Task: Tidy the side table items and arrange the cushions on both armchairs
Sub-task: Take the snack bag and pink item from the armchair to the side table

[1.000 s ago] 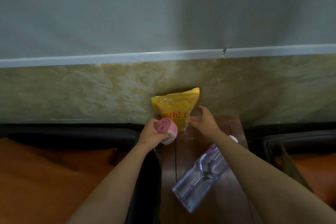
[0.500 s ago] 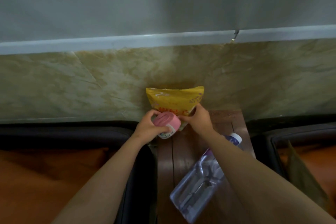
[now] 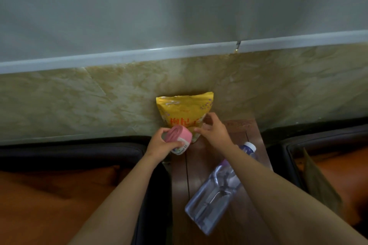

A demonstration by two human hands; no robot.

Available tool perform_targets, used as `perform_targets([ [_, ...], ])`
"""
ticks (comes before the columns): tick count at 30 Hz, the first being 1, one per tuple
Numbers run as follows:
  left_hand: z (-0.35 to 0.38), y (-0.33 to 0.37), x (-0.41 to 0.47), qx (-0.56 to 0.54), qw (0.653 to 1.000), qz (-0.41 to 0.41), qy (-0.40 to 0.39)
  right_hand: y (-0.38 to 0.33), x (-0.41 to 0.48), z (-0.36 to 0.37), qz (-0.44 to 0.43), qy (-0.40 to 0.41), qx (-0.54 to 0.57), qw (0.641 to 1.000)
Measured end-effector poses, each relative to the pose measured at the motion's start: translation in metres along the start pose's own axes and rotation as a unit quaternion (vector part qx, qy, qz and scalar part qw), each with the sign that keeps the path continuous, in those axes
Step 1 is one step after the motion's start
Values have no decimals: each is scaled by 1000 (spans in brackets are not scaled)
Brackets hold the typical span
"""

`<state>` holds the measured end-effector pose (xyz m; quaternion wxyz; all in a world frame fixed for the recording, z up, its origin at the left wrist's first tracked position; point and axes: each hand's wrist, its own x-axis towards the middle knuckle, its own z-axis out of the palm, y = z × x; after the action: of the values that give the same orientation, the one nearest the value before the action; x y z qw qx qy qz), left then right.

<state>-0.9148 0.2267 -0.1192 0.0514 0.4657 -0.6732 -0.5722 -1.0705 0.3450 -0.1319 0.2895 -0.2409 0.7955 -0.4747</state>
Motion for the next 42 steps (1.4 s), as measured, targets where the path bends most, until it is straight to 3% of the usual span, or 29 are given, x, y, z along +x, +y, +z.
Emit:
perform_targets([
  [5, 13, 8, -23, -52, 998, -26, 20, -1, -21, -10, 17, 0, -47, 999],
  [10, 34, 31, -38, -41, 999, 9, -8, -2, -40, -34, 19, 11, -68, 997],
  [19, 95, 84, -43, 2, 995, 89, -53, 8, -63, -101, 57, 58, -8, 997],
  [26, 154, 114, -37, -8, 990, 129, -49, 24, -62, -147, 3, 128, 44, 991],
  [34, 211, 109, -13, -59, 994, 81, -52, 57, -28, -178, 22, 71, 101, 992],
  [42, 229, 75, 38, -35, 995, 64, -67, 108, 11, -158, 62, 36, 79, 994],
])
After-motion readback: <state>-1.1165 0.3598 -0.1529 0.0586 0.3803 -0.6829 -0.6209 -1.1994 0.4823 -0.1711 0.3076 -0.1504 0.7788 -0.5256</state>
